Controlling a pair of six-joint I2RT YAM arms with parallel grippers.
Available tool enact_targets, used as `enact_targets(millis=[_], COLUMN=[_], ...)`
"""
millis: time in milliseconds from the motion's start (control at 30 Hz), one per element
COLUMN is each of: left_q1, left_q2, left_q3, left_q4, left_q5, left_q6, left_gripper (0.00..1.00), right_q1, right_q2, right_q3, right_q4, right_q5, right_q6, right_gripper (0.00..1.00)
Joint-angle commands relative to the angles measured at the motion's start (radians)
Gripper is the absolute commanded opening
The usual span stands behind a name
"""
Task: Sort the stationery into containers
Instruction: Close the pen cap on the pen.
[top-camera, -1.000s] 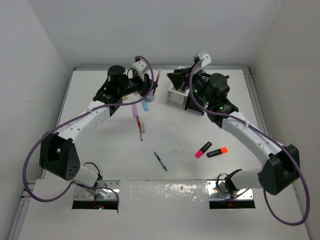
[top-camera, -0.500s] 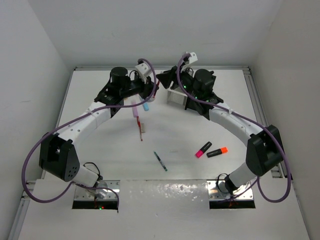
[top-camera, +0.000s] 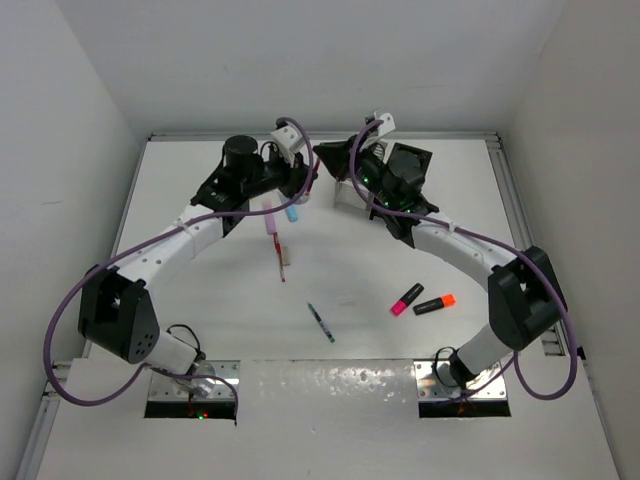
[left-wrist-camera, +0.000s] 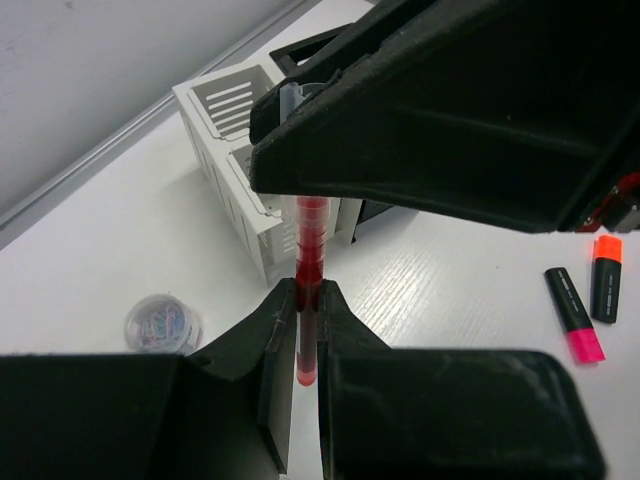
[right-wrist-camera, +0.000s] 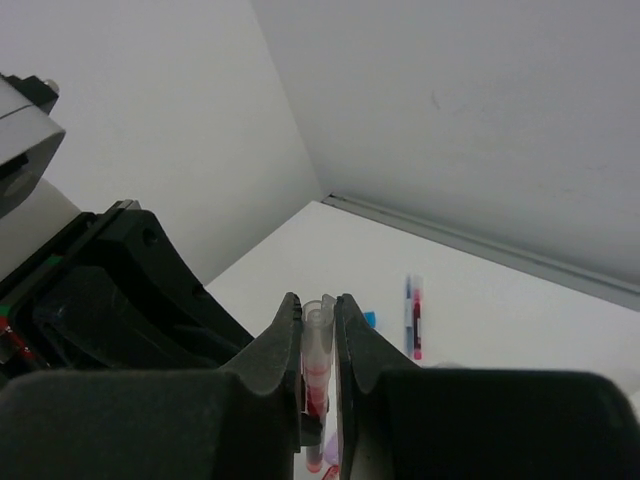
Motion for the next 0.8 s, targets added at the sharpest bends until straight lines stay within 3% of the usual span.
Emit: enact_targets(millis=[0, 267, 767], left_q1=[-0.009, -0.009, -0.006], left_q2=[-0.022, -0.009, -0.005], left_q3=[0.043, 0.072, 0.080], left_q4=[0.201, 0.287, 0.247], left_q5=[-0.042, -0.028, -0.020], left_q6=[-0.016, -0.083, -0.071], left_gripper=[0.00, 0.00, 0.00], right_q1=[0.057, 0.160, 0.157], right_q2=[0.023, 0.081, 0.086], right_q3=[-0.080, -0.200, -0.212], right_q4=[-0.013, 0.005, 0.015], right_q5=[0.025, 0.181, 0.189], right_q6=[-0.073, -0.176, -0.171], right_gripper=[0.00, 0.00, 0.00])
